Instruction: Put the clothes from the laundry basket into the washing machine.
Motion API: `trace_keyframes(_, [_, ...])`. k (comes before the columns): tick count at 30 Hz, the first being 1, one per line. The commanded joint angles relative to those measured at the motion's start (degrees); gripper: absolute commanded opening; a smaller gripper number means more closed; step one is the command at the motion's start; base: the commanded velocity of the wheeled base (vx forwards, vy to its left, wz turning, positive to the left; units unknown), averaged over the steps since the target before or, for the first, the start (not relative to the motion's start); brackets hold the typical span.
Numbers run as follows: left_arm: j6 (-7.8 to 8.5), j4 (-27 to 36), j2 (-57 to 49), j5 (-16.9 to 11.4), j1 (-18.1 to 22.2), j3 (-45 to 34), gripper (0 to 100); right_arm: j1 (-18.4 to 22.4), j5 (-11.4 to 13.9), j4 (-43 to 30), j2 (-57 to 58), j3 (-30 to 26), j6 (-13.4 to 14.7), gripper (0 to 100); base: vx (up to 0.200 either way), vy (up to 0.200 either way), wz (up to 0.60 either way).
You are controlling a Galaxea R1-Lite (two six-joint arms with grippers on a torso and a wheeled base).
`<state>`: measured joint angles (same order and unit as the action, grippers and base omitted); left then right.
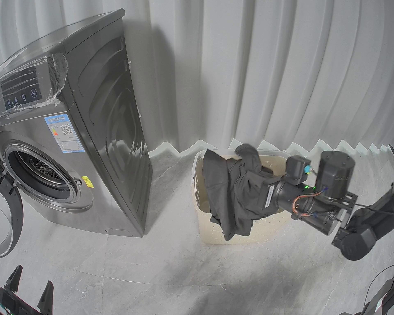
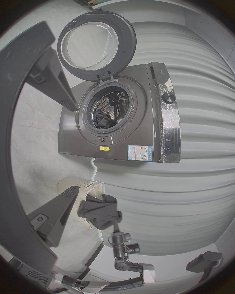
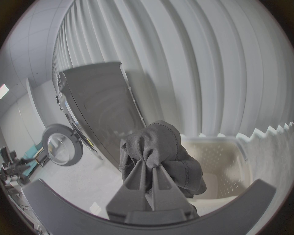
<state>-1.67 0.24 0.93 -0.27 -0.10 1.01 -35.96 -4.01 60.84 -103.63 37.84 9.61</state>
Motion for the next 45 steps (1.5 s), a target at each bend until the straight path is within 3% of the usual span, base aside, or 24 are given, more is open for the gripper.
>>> trace_keyframes(1, [0.09, 0.0, -0.9, -0.1, -0.1, -0.9, 100, -0.5, -0.8, 0.4, 15.1, -3.6, 0.1, 0, 0.0, 0.0, 0.0])
trace_keyframes(9, [-0.18, 0.1, -0.9, -0.2, -0.1, -0.9, 100, -1.9, -0.3, -0.7, 24.4, -5.3, -1.3, 0, 0.0, 0.0, 0.0])
trace_keyframes(27, [-0.26, 0.1, -0.9, -0.2, -0.1, -0.8, 100, -2.2, 1.2, -0.6, 25.7, -6.1, -1.3, 0, -0.2, 0.0, 0.0])
trace_keyframes(39, [-0.44, 0.1, -0.9, -0.1, -0.1, -0.8, 100, -2.5, 1.4, -0.3, 25.2, -7.1, -1.3, 0, 0.0, 0.0, 0.0])
trace_keyframes(45, [-0.7, 0.1, -0.9, -0.1, -0.1, -0.8, 100, -2.5, 1.9, -0.2, 24.8, -7.3, -1.3, 0, 0.0, 0.2, 0.0])
